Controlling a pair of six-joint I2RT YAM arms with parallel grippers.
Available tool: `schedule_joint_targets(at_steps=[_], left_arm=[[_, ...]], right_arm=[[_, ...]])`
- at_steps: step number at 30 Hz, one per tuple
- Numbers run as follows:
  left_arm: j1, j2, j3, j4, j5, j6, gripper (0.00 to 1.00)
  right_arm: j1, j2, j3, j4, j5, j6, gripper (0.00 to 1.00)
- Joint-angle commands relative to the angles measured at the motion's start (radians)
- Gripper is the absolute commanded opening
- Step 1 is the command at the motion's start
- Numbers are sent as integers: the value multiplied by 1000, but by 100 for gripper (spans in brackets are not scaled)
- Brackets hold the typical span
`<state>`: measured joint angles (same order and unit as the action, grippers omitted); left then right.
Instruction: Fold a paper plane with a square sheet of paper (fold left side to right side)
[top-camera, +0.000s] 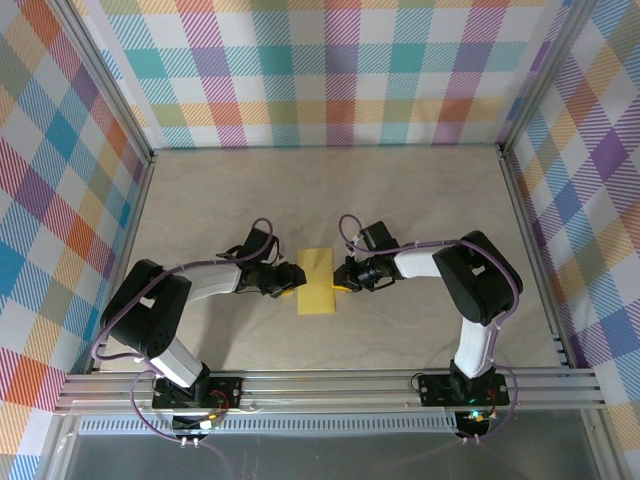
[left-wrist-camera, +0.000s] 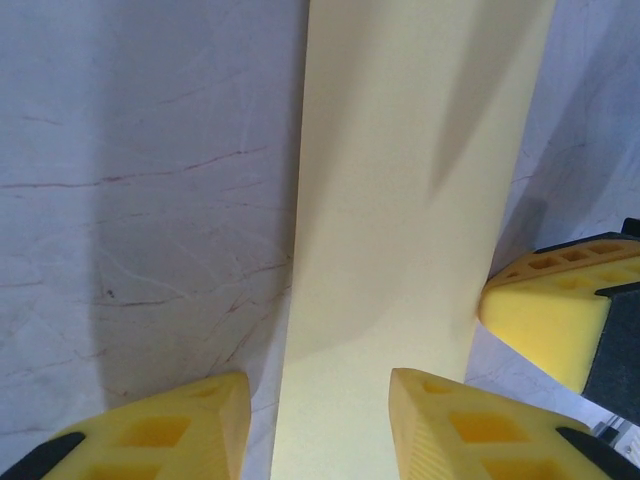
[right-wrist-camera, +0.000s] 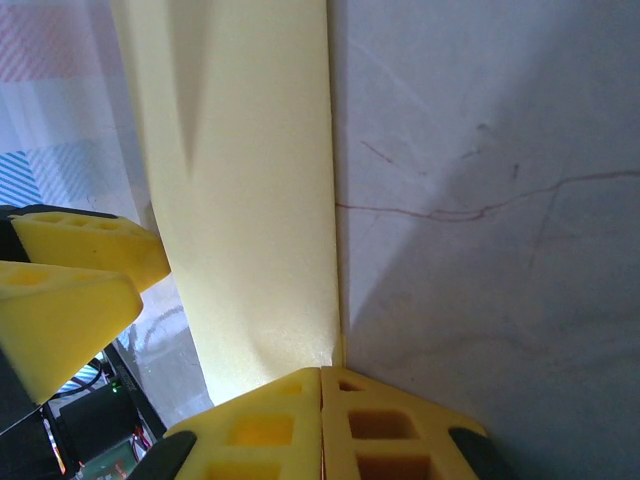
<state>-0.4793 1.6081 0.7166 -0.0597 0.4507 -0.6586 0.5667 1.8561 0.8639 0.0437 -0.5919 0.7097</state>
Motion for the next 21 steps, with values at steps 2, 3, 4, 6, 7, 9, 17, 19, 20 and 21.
schedule_joint_targets(at_steps=[2,3,4,6,7,9,17,19,20,21], left_arm=[[-2,42,10,63,56,7,38],[-2,42,9,68,60,7,37],[-2,41,7,71,61,5,36],[-2,39,2,86,68,1,34],[-2,38,1,92,72,-2,34],[-2,36,-5,112,85,-9,33],[-2,14,-20,131,73,-21,33],[-2,5,-22,128,71,-19,34],[-2,-1,-23,129,73,-19,34],[-2,-4,-23,134,78,-19,35]], right_arm=[[9,32,2,-63,31,-21,8],[9,32,0,-64,32,-21,8],[9,32,0,-64,33,-21,8],[9,33,-1,-64,33,-21,8],[9,34,-2,-62,33,-21,8],[9,34,-3,-61,33,-21,8],[9,32,-8,-61,35,-21,8],[9,31,-8,-63,35,-21,8],[9,31,-7,-60,35,-23,8],[8,31,-8,-60,35,-22,8]])
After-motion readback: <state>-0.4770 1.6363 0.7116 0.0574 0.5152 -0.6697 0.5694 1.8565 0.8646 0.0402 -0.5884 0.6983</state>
